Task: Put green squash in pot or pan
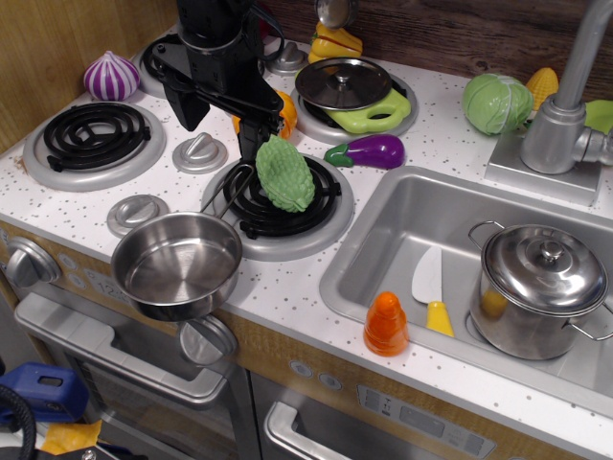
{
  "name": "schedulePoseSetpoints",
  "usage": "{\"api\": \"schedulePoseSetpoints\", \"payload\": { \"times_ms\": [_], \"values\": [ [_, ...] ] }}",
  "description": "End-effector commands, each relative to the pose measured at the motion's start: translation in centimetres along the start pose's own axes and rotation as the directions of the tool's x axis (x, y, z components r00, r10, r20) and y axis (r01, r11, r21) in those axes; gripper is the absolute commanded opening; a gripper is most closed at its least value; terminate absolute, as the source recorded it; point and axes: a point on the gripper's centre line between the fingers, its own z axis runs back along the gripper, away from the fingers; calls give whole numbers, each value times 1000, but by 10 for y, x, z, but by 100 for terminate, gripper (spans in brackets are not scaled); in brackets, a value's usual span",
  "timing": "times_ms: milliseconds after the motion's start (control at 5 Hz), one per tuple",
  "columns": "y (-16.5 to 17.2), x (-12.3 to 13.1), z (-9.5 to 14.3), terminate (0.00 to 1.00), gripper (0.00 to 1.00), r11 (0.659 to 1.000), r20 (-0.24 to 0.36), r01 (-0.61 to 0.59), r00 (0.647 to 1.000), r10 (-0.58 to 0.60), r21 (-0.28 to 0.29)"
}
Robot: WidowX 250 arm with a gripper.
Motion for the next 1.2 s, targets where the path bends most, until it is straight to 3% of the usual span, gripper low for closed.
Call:
{"api": "schedulePoseSetpoints", "payload": {
  "times_ms": [0, 400, 600, 800, 1000],
  "values": [
    [0, 0, 0, 0, 100, 1000, 0, 0, 1000, 0, 0],
    [-18, 33, 18, 0, 100, 982, 25, -188, 982, 188, 11],
    [-26, 45, 17, 0, 100, 952, 35, -306, 951, 306, -5],
    [-28, 46, 0, 0, 100, 904, 114, -427, 900, 421, 33],
    [-31, 44, -9, 0, 100, 874, 137, -486, 866, 480, 14]
  ]
}}
